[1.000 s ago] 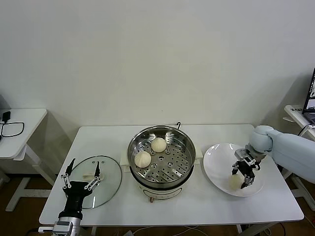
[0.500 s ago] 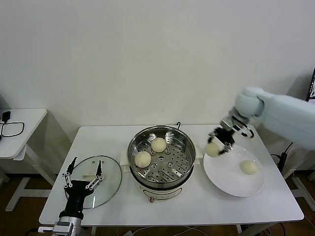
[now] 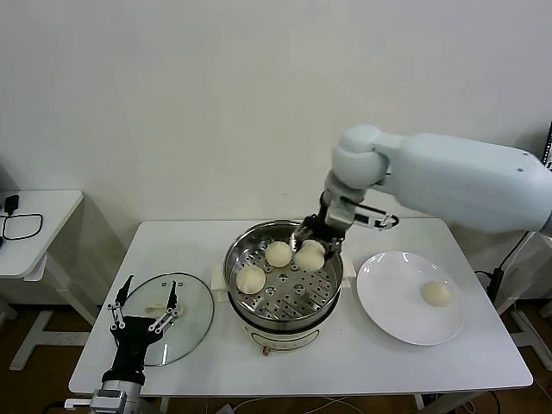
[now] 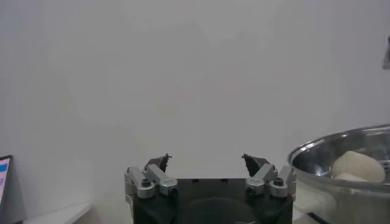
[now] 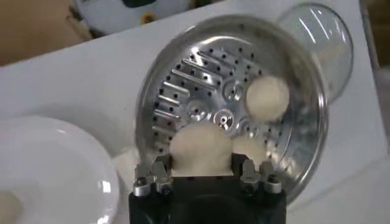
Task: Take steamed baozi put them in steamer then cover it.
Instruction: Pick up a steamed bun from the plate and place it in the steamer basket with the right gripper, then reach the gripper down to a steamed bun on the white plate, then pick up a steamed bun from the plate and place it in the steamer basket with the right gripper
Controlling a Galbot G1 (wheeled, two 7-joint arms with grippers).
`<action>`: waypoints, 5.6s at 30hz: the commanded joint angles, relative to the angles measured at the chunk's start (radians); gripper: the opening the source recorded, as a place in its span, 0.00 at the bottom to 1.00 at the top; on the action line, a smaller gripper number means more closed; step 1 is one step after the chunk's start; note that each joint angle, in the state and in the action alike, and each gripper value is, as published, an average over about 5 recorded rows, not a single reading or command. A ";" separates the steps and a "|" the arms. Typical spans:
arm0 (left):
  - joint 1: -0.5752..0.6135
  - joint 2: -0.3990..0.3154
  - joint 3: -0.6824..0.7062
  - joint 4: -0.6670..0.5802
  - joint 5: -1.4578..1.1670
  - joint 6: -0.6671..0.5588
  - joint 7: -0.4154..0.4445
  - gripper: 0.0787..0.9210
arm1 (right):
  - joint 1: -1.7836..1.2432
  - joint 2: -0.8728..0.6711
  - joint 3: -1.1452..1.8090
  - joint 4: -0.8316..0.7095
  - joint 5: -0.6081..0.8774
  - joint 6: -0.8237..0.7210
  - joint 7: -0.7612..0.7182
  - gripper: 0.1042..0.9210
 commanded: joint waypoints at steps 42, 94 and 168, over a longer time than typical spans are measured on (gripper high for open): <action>-0.007 -0.008 -0.009 0.020 -0.003 -0.006 -0.001 0.88 | -0.126 -0.079 0.227 0.023 -0.110 0.066 -0.038 0.88; 0.003 -0.006 -0.013 0.009 0.001 -0.001 -0.001 0.88 | -0.629 -0.233 0.417 -0.884 -0.023 -0.307 0.020 0.88; -0.011 0.010 -0.016 -0.013 -0.055 0.035 -0.014 0.88 | -0.051 0.171 -0.214 -0.355 0.452 -0.694 -0.004 0.60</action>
